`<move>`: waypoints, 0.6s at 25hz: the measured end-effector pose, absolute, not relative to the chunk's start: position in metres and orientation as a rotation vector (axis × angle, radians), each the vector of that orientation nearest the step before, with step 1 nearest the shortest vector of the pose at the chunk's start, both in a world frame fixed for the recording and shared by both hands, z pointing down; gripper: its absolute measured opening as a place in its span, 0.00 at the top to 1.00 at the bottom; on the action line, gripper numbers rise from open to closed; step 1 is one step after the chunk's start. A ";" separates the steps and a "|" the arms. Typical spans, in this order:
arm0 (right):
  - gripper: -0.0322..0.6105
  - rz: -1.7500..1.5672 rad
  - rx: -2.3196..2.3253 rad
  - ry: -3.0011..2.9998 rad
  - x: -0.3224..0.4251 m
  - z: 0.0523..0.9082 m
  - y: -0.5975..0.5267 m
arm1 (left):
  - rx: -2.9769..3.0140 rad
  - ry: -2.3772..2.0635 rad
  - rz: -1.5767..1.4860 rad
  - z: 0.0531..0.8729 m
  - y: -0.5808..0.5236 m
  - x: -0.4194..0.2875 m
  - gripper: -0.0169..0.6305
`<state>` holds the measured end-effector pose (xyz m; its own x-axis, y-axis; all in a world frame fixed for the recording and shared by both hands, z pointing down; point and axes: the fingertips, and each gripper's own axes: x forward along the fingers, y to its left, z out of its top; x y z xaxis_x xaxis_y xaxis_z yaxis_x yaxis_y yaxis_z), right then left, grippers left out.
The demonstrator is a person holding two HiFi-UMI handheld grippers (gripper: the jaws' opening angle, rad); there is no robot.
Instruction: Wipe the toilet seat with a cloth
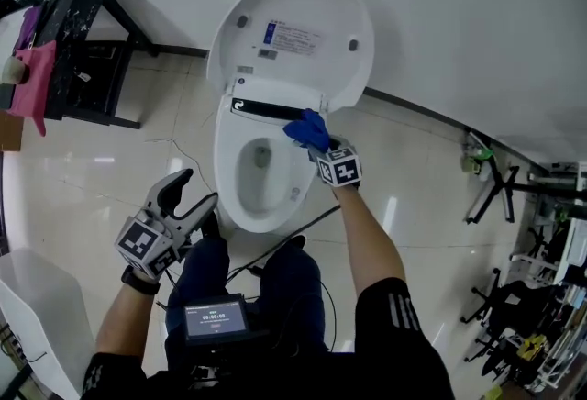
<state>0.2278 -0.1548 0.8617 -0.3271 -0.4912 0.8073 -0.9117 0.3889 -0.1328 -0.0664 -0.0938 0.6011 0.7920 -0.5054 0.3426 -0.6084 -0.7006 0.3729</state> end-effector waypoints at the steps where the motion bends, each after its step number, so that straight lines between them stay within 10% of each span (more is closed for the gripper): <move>1: 0.65 0.765 1.219 -1.989 0.228 0.841 -0.155 | 2.518 -0.826 0.288 0.593 -0.095 -0.064 0.54; 15: 0.65 0.596 1.422 -2.280 0.222 0.591 -0.130 | 2.635 -0.785 0.189 0.497 -0.102 -0.035 0.54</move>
